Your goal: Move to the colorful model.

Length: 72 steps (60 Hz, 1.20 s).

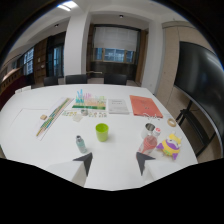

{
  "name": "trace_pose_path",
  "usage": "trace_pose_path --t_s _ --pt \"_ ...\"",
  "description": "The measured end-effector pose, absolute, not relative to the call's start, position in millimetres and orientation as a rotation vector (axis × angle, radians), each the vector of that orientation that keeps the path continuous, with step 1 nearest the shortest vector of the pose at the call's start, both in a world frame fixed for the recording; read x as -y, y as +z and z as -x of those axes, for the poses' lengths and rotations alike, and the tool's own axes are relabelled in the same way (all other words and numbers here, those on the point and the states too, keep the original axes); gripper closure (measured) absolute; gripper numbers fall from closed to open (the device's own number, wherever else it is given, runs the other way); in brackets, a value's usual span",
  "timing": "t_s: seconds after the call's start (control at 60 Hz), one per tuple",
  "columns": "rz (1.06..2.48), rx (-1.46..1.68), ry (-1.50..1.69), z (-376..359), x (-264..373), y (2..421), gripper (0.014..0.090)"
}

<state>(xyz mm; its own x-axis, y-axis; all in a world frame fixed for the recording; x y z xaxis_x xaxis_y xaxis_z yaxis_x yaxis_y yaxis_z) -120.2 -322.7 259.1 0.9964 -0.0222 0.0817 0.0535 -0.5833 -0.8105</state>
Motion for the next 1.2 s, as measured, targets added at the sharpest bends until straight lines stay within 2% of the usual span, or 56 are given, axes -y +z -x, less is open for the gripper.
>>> trace_pose_path --t_s 0.467,0.633,0.933,1.167,1.2 --pt "2.217 0.002 -0.108 130.9 335.6 264.9 0.0208" --pt "2.211 0.011 -0.08 165.3 341.2 280.2 0.0206" --pt "2.144 0.107 0.016 274.8 270.2 292.6 0.0207" --pt "2.147 0.109 0.049 315.6 151.6 271.6 0.0207" --pt "2.146 0.107 0.038 316.1 130.6 267.0 0.018"
